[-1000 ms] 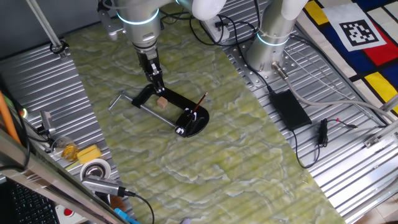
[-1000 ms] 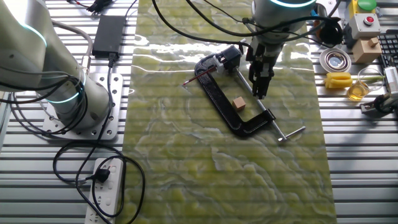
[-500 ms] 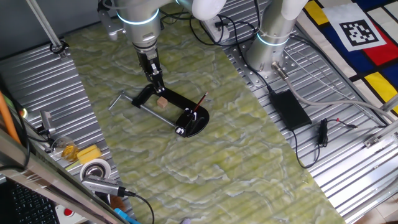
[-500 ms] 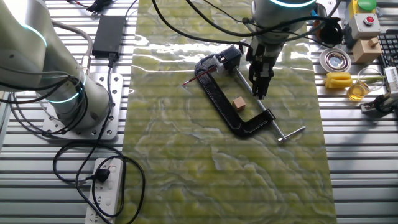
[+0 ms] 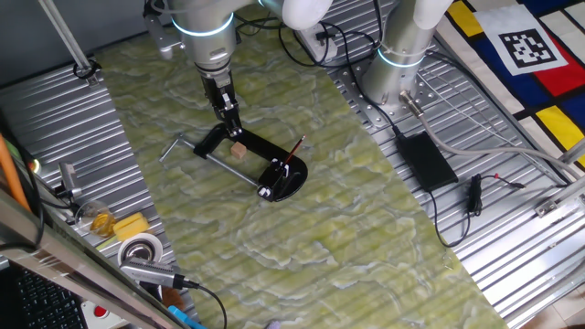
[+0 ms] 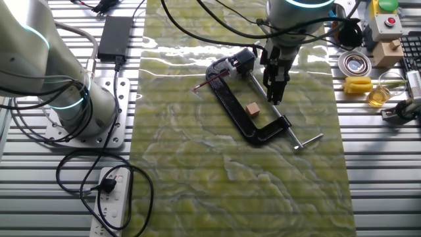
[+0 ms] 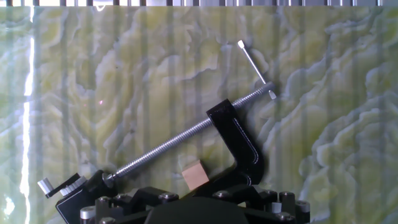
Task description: Sharpen the pencil with a pencil sharpener
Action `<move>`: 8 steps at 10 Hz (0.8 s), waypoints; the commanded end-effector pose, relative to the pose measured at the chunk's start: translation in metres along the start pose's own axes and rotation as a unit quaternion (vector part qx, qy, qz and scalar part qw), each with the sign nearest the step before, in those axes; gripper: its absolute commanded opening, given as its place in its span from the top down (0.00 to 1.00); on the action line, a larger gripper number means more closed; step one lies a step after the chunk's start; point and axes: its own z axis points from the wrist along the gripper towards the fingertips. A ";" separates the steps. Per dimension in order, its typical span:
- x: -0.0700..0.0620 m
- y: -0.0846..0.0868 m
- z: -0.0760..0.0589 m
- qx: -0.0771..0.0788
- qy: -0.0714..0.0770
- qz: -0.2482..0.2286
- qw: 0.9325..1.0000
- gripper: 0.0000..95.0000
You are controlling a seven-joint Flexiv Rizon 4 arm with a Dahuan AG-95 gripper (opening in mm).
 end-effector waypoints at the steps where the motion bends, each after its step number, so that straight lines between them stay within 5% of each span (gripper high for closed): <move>1: 0.000 0.000 0.000 0.000 0.000 0.000 1.000 0.00; 2: 0.000 0.000 0.000 -0.021 0.012 -0.076 0.997 1.00; 8: 0.000 0.000 0.000 -0.020 0.014 -0.076 0.997 1.00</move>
